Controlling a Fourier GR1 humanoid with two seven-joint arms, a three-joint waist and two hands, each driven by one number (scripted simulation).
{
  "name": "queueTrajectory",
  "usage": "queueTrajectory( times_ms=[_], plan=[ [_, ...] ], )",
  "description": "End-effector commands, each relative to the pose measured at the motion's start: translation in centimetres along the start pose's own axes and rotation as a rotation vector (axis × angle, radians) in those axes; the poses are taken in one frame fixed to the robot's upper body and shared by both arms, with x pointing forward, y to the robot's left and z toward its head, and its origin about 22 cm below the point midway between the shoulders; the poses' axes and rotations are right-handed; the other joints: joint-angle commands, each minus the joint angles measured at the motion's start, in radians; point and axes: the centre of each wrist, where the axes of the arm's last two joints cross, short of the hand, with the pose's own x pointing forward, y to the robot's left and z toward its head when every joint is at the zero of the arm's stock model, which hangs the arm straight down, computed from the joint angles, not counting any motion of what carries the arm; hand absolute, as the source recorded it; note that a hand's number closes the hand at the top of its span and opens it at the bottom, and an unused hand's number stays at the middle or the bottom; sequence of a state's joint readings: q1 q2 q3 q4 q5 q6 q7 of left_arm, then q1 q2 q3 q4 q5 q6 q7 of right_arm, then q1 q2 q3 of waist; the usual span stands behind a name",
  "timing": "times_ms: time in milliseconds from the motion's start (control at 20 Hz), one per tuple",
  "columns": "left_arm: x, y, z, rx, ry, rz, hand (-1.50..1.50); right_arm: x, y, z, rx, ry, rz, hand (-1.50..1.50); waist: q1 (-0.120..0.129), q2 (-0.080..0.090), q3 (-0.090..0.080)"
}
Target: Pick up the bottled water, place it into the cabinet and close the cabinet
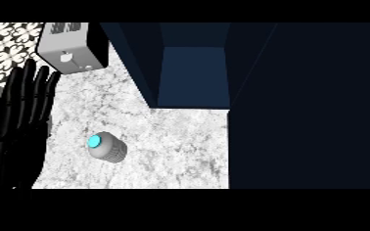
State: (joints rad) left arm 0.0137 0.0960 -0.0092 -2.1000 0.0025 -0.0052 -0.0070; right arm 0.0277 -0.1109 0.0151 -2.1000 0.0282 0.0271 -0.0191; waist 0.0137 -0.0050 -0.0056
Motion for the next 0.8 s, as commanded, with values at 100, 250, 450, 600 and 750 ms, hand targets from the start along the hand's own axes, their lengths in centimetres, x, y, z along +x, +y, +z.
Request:
queueTrajectory(
  times_ms=[100, 250, 450, 600, 750],
  plan=[
    [2.3, -2.9, 2.0, 0.015, 0.007, -0.009, -1.50, 2.3, 1.8, 0.7, -0.026, 0.018, -0.011, -1.50, -0.012, 0.002, 0.005],
    [3.3, -4.7, 3.7, 0.017, 0.027, -0.014, -1.50, 1.4, -0.4, 5.0, -0.064, 0.053, -0.030, -1.50, -0.018, 0.000, 0.006],
    [2.7, -6.4, 4.8, 0.006, 0.280, 0.250, -1.50, 3.5, 1.1, 4.9, 0.122, 0.150, -0.279, -1.50, -0.022, -0.003, 0.006],
    [5.7, -7.5, 6.2, 0.027, 0.280, 0.271, -1.50, 4.0, -0.8, 5.8, 0.092, 0.162, -0.276, -1.50, -0.015, 0.000, 0.007],
    [7.6, -8.5, 6.3, 0.019, 0.290, 0.260, -1.50, 6.4, -2.8, 6.3, 0.119, 0.158, -0.285, -1.50, -0.021, 0.000, 0.008]
  ],
)
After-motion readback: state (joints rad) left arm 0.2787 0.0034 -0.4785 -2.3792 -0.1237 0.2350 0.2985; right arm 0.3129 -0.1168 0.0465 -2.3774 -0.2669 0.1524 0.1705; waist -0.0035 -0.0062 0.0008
